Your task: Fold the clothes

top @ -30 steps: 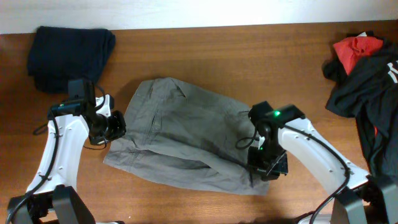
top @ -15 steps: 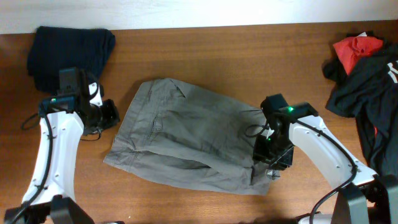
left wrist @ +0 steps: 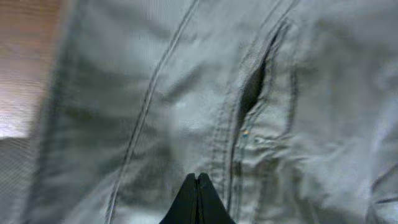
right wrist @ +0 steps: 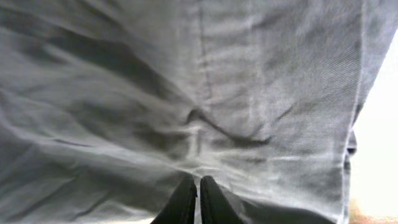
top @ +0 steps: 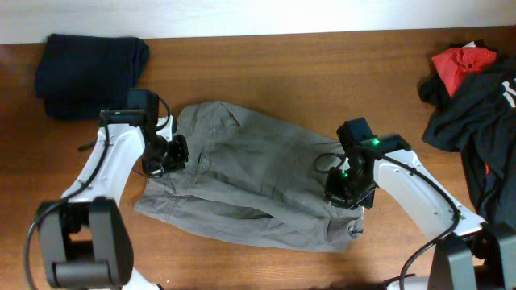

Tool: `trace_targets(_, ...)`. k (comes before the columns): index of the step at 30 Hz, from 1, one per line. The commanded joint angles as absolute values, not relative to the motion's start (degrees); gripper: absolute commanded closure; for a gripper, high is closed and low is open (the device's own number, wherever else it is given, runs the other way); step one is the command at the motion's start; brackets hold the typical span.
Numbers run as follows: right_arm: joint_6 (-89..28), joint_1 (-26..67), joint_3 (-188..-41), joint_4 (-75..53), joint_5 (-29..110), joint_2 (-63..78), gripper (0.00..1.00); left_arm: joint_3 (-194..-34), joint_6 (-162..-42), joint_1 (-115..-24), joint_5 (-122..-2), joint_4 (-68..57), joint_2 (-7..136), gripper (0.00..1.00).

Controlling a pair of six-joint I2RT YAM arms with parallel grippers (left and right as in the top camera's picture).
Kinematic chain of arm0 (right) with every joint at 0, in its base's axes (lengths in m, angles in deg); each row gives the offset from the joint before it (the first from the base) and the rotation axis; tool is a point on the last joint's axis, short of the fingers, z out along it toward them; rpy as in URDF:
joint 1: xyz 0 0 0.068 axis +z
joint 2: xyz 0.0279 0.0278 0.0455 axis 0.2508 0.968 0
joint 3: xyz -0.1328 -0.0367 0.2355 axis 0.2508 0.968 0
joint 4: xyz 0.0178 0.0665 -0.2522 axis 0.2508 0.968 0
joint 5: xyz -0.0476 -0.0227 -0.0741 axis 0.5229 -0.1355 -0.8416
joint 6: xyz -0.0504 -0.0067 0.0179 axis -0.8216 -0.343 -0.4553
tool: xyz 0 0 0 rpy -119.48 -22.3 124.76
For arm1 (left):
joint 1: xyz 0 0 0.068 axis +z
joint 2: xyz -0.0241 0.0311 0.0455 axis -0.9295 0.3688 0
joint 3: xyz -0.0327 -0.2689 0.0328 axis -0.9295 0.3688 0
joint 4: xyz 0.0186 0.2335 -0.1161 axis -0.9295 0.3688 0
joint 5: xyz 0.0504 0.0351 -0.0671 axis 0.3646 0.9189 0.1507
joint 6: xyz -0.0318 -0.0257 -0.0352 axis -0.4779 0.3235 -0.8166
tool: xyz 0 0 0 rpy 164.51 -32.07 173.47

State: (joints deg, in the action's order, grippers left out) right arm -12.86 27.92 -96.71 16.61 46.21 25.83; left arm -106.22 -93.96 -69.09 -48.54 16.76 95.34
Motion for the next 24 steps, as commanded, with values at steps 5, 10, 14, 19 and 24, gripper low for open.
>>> trace_targets(5, -12.62, 28.11, -94.29, 15.19, 47.17, 26.4, 0.85, -105.49, -94.2, -69.07, -49.5, 25.11, 101.7, 0.99)
trace_targets(10, -12.2, 28.11, -94.29, 13.61, 47.14, 26.42, 0.8, -104.1, -94.22, -69.05, -48.78, 27.95, 101.92, 0.99)
trace_targets(14, -12.2, 28.11, -94.29, 12.85, 47.17, 27.45, 0.79, -104.05, -94.25, -68.32, -45.11, 29.98, 101.92, 0.99)
trace_targets(19, -12.22, 28.11, -94.29, 10.66, 49.77, 33.37, 0.85, -104.05, -94.51, -65.22, -45.05, 29.09, 101.92, 0.99)
trace_targets(24, -12.46, 27.5, -94.29, 7.86, 49.92, 38.69, 0.84, -104.05, -94.49, -64.54, -45.48, 27.16, 101.92, 0.99)
